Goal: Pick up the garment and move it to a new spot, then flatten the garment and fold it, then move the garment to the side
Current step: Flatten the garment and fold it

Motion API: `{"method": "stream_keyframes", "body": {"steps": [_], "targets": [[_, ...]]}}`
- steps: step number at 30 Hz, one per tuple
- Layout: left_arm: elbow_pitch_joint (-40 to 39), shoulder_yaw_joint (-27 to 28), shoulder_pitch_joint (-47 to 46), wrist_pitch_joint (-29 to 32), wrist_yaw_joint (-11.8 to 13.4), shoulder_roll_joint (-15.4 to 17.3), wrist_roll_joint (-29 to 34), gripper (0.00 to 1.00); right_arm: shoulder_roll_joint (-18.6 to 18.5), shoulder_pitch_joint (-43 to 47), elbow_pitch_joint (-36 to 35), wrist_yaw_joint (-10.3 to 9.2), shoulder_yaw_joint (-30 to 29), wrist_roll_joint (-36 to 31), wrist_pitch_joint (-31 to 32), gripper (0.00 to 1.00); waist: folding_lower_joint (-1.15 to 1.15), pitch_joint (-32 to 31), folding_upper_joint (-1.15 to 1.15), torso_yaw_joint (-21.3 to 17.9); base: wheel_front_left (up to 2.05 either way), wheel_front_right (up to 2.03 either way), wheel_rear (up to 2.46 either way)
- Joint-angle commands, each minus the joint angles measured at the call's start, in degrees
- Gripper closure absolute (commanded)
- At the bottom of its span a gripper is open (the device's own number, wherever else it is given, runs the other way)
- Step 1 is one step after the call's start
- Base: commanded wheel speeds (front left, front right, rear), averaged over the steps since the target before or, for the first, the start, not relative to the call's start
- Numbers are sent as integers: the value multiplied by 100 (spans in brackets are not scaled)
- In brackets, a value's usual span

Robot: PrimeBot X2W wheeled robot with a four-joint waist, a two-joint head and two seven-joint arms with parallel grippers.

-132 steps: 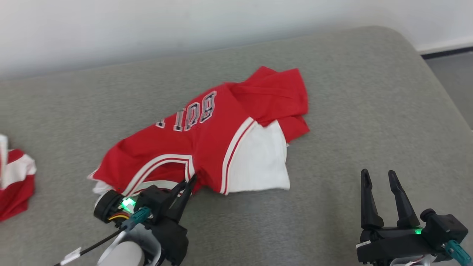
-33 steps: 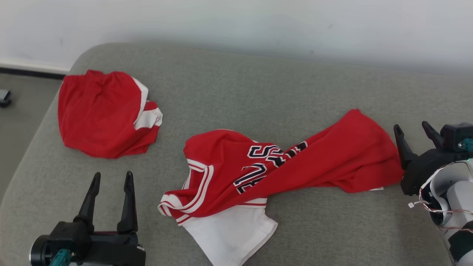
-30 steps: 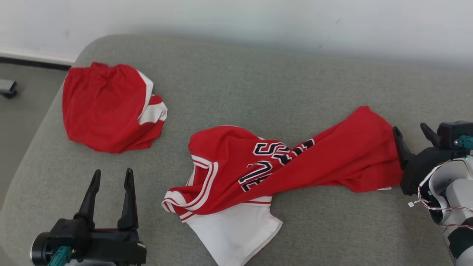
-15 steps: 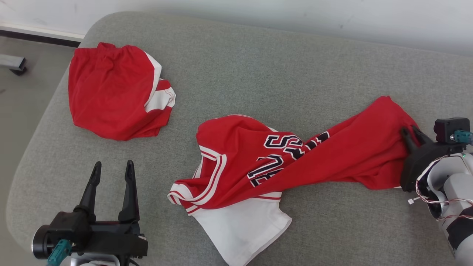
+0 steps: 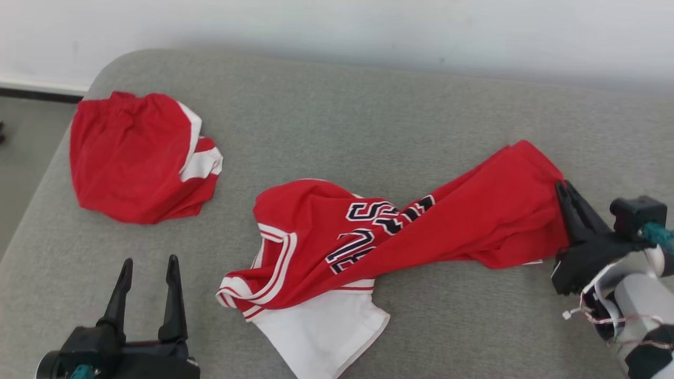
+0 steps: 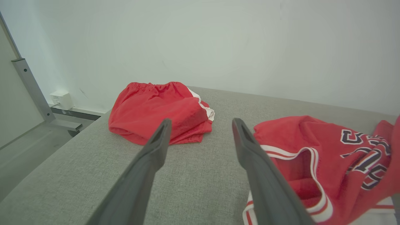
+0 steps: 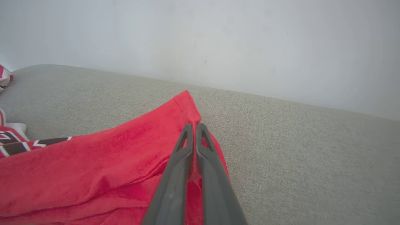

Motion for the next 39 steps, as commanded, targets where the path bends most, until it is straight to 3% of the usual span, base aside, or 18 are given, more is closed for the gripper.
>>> {"method": "stream_keyframes", "body": {"steps": [1,11,22,23,24,39], "targets": [[-23,48,128,-19,-8,12,21,0,-44,224,-204,-13,-17,73,-50,100,0,-208,0,-266,0,0,0],[-95,93,351,-19,-2,21,74,0,131,2099,-2096,-13,-895,-63,-88,100,0,-344,0,-709,0,0,0],[-26,87,432,-19,-2,37,105,0,679,3744,-2995,-13,-1690,-141,60,100,0,-458,0,-876,0,0,0],[-19,84,438,-19,-2,37,108,0,709,3794,-2989,-13,-1727,-143,64,69,0,-482,0,-886,0,0,0],[-13,81,451,-19,-2,38,110,0,746,3841,-2963,-13,-1747,-166,87,0,0,-519,0,-895,0,0,0],[-72,142,794,-19,0,48,174,0,1043,3919,-3432,-13,-2152,-719,-63,0,0,-945,0,-897,0,0,0]]}}
